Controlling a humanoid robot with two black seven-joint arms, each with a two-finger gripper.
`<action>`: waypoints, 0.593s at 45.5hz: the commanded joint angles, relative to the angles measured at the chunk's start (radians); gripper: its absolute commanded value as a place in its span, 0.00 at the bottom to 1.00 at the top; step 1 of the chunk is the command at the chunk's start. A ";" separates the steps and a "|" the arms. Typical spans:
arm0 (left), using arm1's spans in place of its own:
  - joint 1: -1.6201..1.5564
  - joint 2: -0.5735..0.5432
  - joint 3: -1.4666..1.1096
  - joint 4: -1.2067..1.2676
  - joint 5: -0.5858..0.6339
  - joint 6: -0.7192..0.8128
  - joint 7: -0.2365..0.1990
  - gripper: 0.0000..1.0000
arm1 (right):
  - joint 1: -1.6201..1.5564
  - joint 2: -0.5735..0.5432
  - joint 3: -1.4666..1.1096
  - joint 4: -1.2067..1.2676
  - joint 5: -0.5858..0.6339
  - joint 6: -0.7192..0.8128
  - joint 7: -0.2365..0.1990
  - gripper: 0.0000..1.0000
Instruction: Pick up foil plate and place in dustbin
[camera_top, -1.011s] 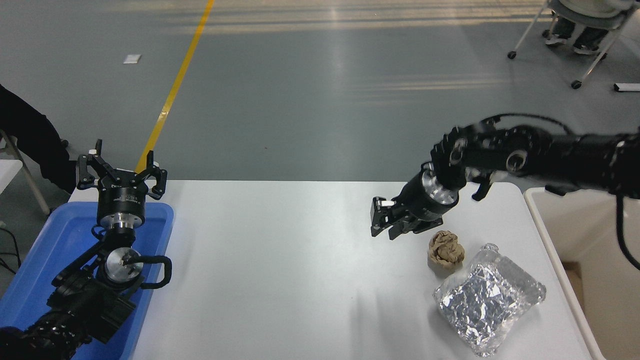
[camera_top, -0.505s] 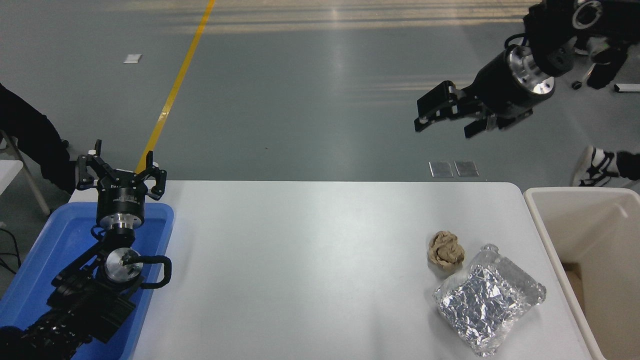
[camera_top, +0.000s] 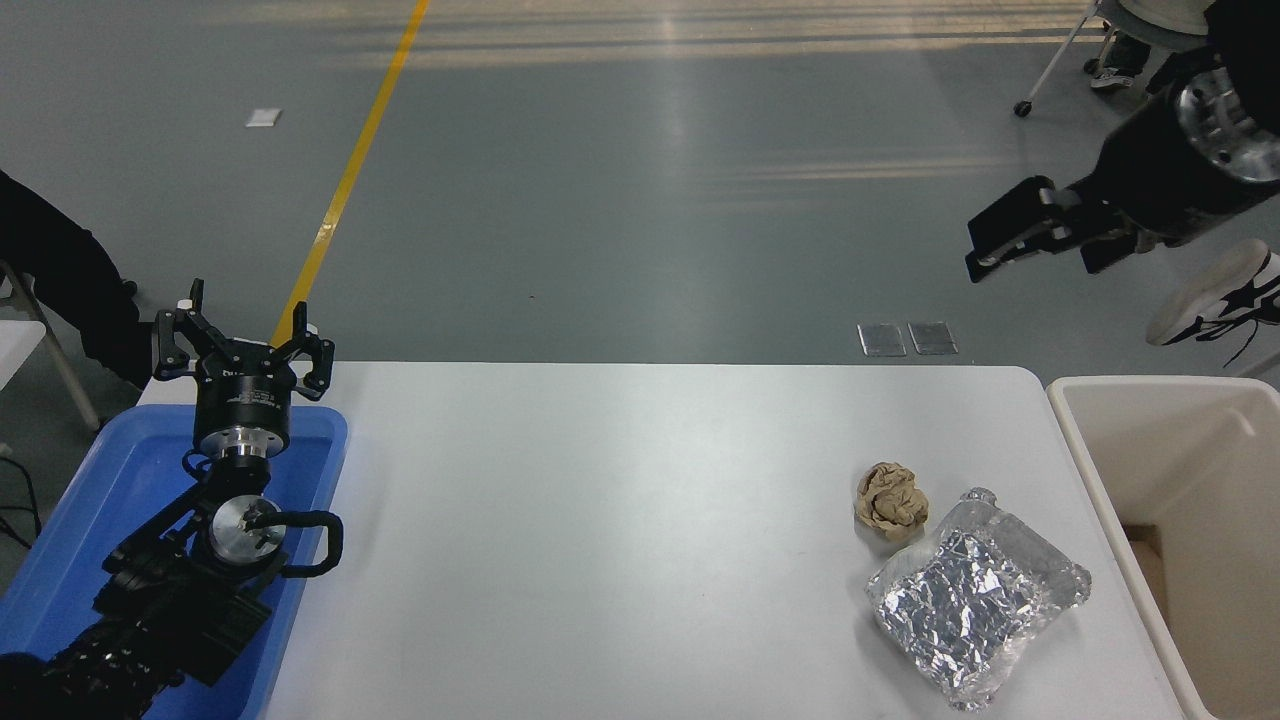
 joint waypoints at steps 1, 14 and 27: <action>0.000 0.000 0.000 0.000 0.001 0.000 0.000 0.99 | -0.010 -0.013 -0.048 0.023 -0.061 0.001 -0.002 1.00; 0.000 0.000 0.000 -0.002 0.002 -0.002 0.001 0.99 | -0.067 0.023 -0.048 -0.003 -0.064 0.001 -0.003 1.00; 0.000 0.000 0.000 -0.002 0.002 -0.002 0.001 0.99 | -0.163 0.046 -0.038 -0.055 -0.066 0.001 -0.003 1.00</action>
